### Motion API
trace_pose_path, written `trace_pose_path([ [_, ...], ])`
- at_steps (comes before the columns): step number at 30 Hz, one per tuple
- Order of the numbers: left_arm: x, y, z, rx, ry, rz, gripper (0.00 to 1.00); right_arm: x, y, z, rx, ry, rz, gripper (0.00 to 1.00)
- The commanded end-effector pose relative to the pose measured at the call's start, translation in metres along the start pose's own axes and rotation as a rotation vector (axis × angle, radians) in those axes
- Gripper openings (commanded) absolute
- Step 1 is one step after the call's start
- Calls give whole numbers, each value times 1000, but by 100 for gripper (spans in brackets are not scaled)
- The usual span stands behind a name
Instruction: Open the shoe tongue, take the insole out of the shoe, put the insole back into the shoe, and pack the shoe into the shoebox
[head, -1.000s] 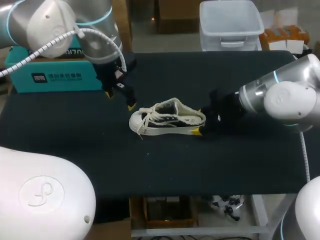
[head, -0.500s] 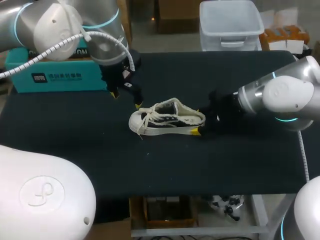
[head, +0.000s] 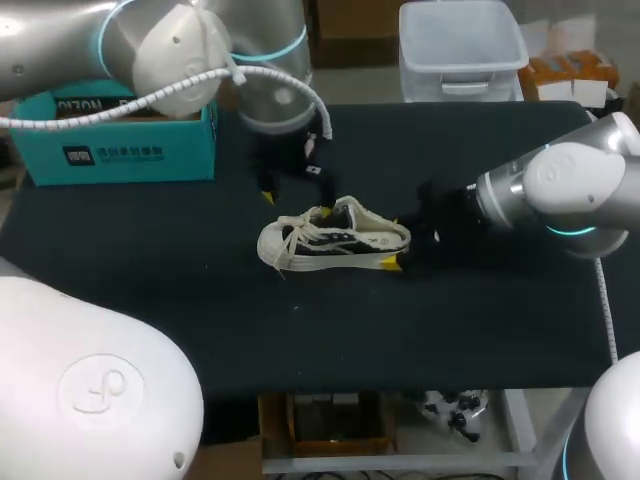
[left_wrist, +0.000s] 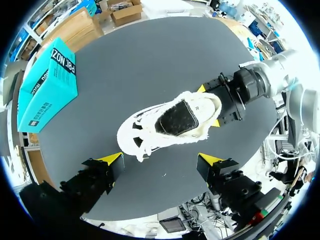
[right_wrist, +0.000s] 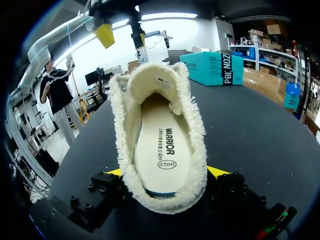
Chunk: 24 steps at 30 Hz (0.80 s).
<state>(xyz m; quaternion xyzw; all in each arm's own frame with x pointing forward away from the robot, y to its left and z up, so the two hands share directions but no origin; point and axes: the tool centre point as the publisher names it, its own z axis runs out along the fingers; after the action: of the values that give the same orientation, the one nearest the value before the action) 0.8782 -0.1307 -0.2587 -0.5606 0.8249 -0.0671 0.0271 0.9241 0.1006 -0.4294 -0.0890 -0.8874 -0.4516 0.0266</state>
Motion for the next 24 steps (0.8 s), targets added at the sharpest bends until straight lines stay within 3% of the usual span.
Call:
trace_pose_path([
  [1, 32, -24, 14, -79, -125, -28, 98, -1, -5, 5, -2, 5, -1, 0],
  [4, 40, -31, 23, -94, -139, -70, 87, -1, -5, 5, -2, 5, -1, 0],
  [7, 43, -33, 33, -87, -187, -125, 89, -1, -5, 5, -2, 5, -1, 0],
  [11, 48, -36, 43, -61, -241, -179, 82, -1, -5, 5, -2, 5, -1, 0],
  [14, 52, -40, 49, -59, -267, -200, 82, -1, -5, 5, -2, 5, -1, 0],
  [20, 53, -45, 60, -78, -282, -222, 73, -1, -5, 5, -2, 5, -1, 0],
  [24, 49, -44, 65, -86, -299, -236, 62, -1, -5, 5, -2, 5, -1, 0],
])
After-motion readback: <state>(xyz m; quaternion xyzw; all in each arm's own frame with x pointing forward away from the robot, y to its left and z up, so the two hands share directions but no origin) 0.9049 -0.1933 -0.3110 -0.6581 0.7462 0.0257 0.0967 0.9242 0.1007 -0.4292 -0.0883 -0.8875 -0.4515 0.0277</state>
